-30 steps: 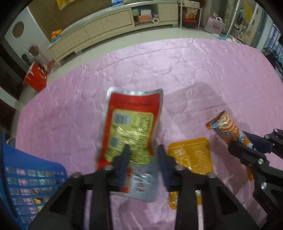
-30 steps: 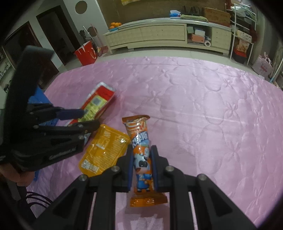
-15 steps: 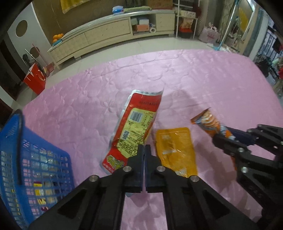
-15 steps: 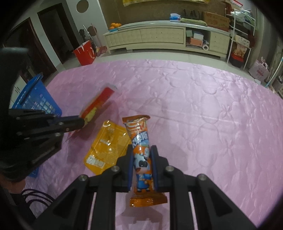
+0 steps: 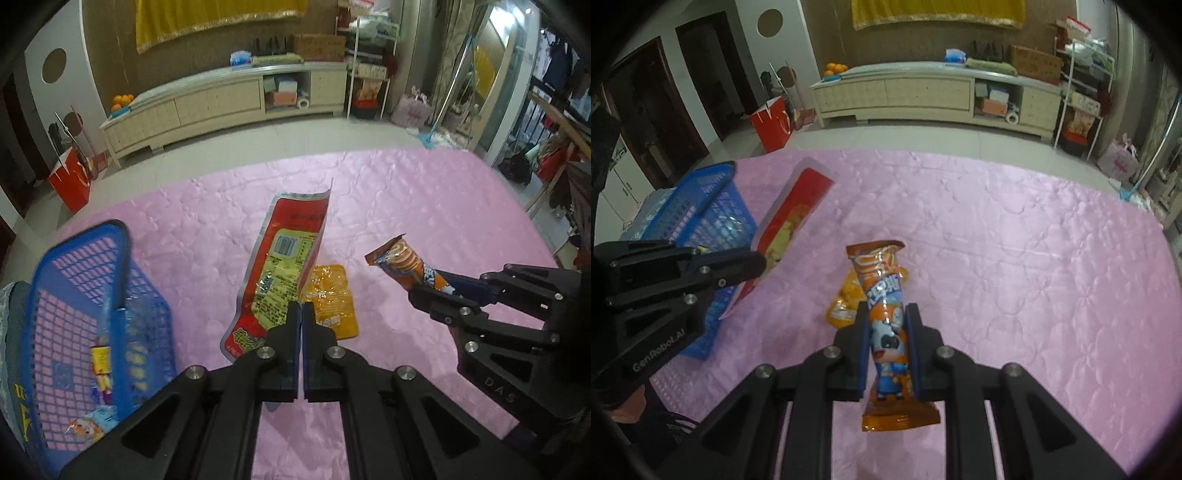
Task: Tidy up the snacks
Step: 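Carry the stick snack and red-silver bag over the basket and open both tools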
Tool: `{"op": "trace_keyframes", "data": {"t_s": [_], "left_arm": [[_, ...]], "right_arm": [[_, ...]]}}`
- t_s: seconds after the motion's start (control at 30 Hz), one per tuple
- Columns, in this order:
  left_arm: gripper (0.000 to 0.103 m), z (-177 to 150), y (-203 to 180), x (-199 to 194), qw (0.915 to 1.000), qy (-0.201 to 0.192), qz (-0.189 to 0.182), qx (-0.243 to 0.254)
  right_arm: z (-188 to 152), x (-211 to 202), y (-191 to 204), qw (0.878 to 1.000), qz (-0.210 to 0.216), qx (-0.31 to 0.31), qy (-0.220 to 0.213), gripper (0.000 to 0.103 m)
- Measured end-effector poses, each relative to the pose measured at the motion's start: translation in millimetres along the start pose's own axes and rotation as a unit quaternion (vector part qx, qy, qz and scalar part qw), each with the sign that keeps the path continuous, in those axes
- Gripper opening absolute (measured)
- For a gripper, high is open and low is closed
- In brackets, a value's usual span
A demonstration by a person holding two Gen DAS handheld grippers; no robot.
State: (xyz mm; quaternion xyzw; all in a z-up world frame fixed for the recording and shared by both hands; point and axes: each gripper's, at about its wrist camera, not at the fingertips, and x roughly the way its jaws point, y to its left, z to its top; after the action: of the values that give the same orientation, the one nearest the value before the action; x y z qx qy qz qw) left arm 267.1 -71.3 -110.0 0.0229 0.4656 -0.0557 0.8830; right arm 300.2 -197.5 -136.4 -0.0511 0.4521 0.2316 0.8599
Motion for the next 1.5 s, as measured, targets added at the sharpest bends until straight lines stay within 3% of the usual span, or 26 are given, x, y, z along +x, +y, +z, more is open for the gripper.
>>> {"op": "trace_keyframes", "data": {"t_s": [0.33, 0.63, 1.2, 1.5], "left_arm": [[0.001, -15.5, 32.0, -82.1, 0.9976, -0.069, -0.004, -0.005], [0.001, -39.4, 83.9, -121.3, 0.9955, -0.091, 0.013, -0.022], [0.001, -74.7, 181.3, -111.3, 0.9948, -0.054, 0.043, -0.075], [0.001, -75.2, 197.3, -82.2, 0.9955, -0.027, 0.034, -0.084]], "right_arm": [[12.8, -56.9, 46.6, 0.998, 0.003, -0.031, -0.046, 0.022], [22.4, -64.6, 102.3, 0.996, 0.020, -0.062, -0.064, 0.022], [44.2, -3.2, 202.3, 0.993, 0.063, -0.095, -0.033, 0.022], [46.5, 19.0, 208.4, 0.993, 0.063, -0.094, -0.017, 0.022]]}}
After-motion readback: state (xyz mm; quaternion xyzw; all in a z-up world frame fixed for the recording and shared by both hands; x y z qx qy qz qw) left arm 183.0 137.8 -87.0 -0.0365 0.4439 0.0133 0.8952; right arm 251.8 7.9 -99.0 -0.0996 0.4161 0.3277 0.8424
